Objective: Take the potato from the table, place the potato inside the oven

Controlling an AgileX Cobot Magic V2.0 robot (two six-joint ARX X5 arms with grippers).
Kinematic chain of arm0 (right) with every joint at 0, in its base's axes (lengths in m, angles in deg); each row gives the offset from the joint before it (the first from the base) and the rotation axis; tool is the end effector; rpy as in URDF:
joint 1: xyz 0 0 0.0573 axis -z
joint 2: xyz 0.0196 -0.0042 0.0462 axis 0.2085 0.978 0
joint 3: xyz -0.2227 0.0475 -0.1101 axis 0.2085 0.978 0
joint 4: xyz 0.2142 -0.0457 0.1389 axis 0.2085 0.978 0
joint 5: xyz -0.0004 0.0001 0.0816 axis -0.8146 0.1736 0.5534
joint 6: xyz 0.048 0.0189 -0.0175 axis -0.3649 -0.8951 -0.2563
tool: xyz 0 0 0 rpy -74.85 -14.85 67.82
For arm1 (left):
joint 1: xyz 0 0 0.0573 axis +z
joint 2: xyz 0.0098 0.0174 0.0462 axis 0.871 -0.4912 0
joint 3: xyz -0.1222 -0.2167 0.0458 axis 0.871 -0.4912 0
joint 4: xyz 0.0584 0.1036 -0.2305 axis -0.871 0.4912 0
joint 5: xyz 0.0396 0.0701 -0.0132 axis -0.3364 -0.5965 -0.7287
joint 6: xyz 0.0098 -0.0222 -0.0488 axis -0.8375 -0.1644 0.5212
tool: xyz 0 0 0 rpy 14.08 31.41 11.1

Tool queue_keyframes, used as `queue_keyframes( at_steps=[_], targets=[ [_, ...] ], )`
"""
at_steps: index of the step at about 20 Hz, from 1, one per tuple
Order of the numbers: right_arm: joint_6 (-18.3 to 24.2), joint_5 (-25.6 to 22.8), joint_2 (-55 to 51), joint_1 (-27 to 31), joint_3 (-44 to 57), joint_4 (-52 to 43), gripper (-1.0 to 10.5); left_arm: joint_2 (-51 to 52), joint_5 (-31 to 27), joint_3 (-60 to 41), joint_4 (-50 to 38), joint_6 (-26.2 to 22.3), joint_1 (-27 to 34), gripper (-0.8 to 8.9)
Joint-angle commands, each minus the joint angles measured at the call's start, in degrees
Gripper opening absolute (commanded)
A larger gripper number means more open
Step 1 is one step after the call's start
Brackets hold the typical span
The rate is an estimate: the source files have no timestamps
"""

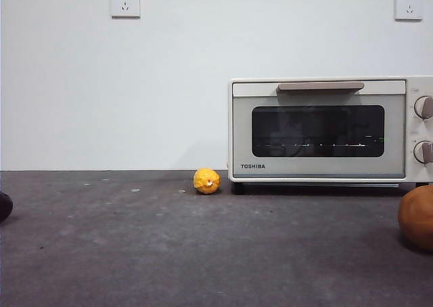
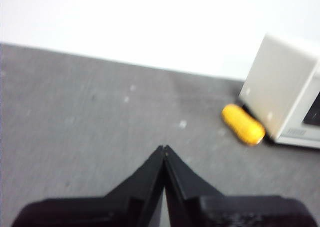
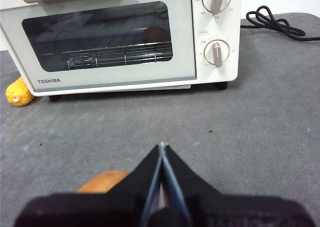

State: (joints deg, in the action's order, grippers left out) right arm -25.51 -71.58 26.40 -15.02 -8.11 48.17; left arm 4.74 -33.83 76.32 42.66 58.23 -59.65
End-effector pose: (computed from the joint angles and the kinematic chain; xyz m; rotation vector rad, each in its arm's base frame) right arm 0.1147 0.0062 0.1522 0.0960 0.1785 0.0518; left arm 0.1116 -0.0017 0.2021 -0.2283 0.0947 -0.0895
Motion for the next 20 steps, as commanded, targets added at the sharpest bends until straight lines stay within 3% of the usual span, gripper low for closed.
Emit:
queue_keyframes(
  at_steps=[1, 6, 12, 20],
  targets=[
    [-0.7, 0.2, -0.1, 0.0, 0.5, -0.4, 0.0, -2.1, 1.2, 4.0, -0.5, 1.2, -0.2, -0.06],
    [-0.8, 0.2, -0.1, 0.0, 0.5, -0.3, 0.0, -10.5, 5.9, 13.4, -0.5, 4.4, -0.2, -0.06],
    [-0.7, 0.1, -0.1, 0.0, 0.5, -0.3, 0.0, -36.3, 16.2, 33.2, -0.1, 5.9, -1.3, -0.06],
    [-0.8, 0.2, -0.1, 0.0, 0.5, -0.3, 0.0, -68.8, 18.5, 59.7, 1.5, 8.7, -15.2, -0.05]
  ],
)
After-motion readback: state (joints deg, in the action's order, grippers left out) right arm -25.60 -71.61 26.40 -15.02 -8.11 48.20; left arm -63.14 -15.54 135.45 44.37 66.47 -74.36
